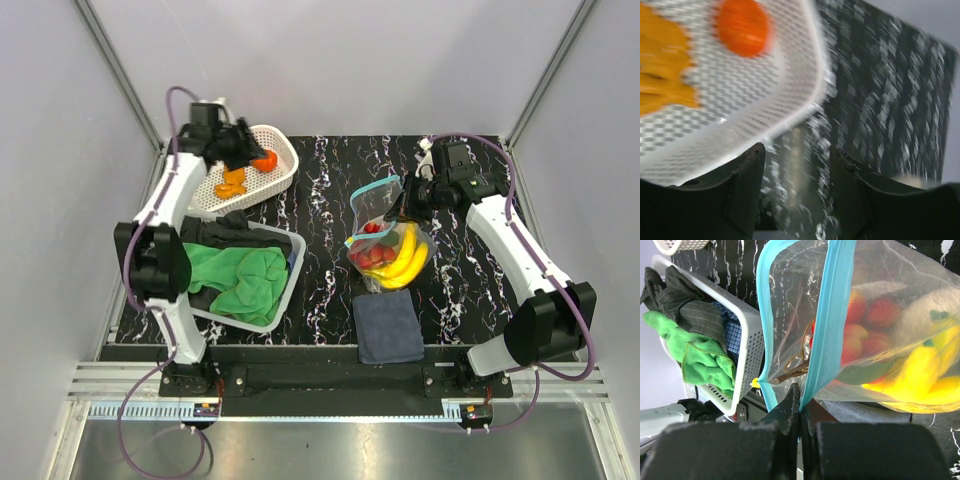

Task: Open the zip-top bag and remove the fake food

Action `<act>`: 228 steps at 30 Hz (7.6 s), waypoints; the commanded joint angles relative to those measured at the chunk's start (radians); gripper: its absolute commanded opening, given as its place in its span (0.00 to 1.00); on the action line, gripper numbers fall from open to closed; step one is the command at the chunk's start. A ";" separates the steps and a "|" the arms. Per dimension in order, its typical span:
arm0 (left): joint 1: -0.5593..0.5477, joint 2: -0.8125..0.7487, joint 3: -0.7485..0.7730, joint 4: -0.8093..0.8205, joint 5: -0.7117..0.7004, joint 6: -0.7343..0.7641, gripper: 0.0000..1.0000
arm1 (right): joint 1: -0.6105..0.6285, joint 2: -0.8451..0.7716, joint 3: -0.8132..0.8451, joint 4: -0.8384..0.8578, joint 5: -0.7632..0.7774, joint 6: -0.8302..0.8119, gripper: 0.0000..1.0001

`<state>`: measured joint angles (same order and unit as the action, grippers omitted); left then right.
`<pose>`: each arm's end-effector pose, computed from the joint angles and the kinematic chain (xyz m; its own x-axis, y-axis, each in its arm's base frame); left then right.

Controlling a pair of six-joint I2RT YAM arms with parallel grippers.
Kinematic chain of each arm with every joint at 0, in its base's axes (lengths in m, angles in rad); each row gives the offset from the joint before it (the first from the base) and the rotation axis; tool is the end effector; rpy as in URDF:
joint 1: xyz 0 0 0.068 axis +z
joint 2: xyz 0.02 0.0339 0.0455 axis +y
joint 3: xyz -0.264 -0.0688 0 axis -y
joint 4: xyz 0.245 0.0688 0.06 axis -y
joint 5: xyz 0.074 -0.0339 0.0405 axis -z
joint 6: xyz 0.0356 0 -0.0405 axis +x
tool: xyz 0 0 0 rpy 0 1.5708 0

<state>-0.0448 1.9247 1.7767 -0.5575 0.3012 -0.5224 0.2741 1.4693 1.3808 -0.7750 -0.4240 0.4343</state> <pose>0.4440 -0.0305 0.3143 -0.6953 -0.4458 -0.5638 -0.0906 0.8325 -0.5466 0.2962 0.0985 0.3333 -0.8759 0.1521 -0.4579 -0.1494 0.8169 0.5571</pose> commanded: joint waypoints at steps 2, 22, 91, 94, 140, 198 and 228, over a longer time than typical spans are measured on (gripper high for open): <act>-0.305 -0.213 -0.077 0.054 0.110 0.203 0.46 | -0.001 -0.006 0.035 0.013 -0.041 0.000 0.00; -0.721 -0.043 0.085 -0.097 0.030 0.303 0.24 | -0.001 -0.030 0.026 0.005 -0.052 -0.009 0.00; -0.748 -0.066 0.389 -0.216 -0.249 0.364 0.00 | -0.003 -0.092 -0.042 0.008 0.068 -0.016 0.00; -0.722 -0.076 0.405 -0.206 -0.229 0.343 0.00 | -0.009 -0.081 -0.031 0.005 0.080 -0.012 0.00; 0.045 0.103 0.408 0.034 -0.148 0.137 0.60 | -0.016 -0.003 0.044 -0.015 0.045 -0.022 0.00; -0.649 0.154 0.145 0.036 -0.189 0.223 0.26 | -0.035 0.232 0.214 0.077 -0.142 0.167 0.00; -0.644 0.369 0.081 0.249 -0.366 0.225 0.53 | -0.053 0.315 0.219 0.063 -0.153 0.142 0.00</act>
<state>-0.6918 2.2593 1.8339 -0.3367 -0.0128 -0.3176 0.2325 1.7741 1.5932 -0.7223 -0.5617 0.5945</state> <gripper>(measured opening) 0.488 0.009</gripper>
